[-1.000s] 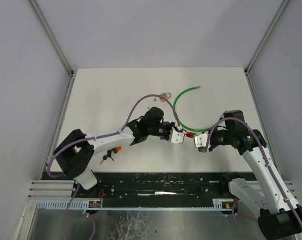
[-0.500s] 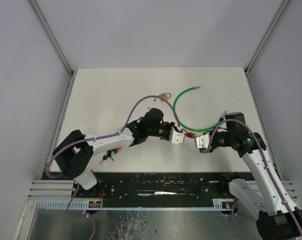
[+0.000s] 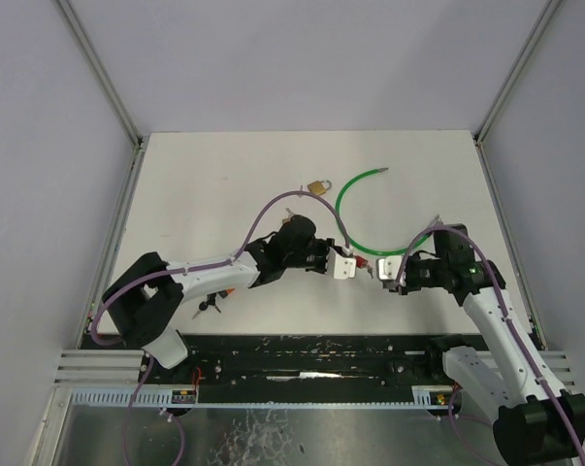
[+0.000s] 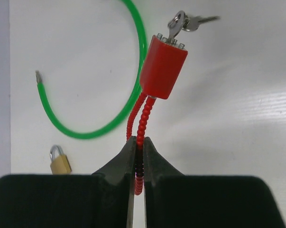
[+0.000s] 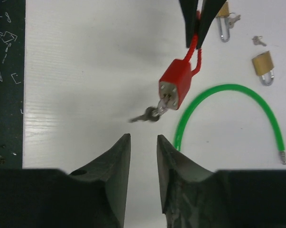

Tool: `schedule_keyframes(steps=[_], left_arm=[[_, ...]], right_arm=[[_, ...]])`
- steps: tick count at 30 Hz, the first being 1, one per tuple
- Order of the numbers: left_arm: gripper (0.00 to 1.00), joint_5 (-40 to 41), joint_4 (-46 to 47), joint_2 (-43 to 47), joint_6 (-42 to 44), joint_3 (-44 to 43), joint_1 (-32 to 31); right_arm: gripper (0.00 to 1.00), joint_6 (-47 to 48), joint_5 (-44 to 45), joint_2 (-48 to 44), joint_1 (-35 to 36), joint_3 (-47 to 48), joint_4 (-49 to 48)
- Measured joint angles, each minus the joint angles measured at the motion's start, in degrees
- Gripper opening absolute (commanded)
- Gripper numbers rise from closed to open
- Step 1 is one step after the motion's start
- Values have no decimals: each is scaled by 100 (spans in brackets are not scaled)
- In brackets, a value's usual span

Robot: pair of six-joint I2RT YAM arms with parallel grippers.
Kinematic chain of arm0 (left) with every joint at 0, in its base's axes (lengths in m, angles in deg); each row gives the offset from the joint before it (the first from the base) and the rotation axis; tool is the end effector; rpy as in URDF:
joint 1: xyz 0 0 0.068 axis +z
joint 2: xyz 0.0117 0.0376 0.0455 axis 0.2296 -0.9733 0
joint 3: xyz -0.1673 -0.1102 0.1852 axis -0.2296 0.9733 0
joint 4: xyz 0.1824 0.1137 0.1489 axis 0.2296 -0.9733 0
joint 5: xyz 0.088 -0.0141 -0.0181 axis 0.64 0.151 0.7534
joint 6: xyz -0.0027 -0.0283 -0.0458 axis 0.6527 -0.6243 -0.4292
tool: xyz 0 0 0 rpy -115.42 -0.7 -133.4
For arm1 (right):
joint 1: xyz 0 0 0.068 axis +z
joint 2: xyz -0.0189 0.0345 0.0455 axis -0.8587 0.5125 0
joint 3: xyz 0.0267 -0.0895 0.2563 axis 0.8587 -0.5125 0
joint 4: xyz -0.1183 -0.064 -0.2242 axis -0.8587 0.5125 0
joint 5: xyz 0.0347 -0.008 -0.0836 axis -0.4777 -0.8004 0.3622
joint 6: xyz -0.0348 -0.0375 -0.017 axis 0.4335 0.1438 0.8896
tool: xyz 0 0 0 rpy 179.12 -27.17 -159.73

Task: Lock with the key
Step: Lock the lock.

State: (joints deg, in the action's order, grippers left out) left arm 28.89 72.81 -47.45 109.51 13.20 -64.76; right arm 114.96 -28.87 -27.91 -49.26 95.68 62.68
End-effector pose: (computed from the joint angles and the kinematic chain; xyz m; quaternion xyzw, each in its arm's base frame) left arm 0.2100 -0.2838 0.2209 0.7221 0.4532 -0.1490 0.5009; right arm 0.1510 0.0525 0.2623 -0.7016 0.5234 0.1267 0.4666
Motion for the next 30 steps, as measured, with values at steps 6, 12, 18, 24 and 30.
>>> schedule_keyframes(steps=[6,12,18,24,30], left_arm=[[0,372,-26,0,-4,164,48],[0,605,15,0,-15,238,11],[0,769,15,0,-68,251,-68],[0,800,46,0,-94,251,-83],[0,798,61,2,-103,258,-98]], right_arm=[[59,-763,-50,-33,-76,-439,-363],[64,-1458,-520,-181,-109,-476,-855],[57,-1773,-1176,-28,-109,-625,-1622],[50,-1770,-1401,17,-103,-951,-2328],[44,-1921,-1333,-153,-90,-1388,-2839]])
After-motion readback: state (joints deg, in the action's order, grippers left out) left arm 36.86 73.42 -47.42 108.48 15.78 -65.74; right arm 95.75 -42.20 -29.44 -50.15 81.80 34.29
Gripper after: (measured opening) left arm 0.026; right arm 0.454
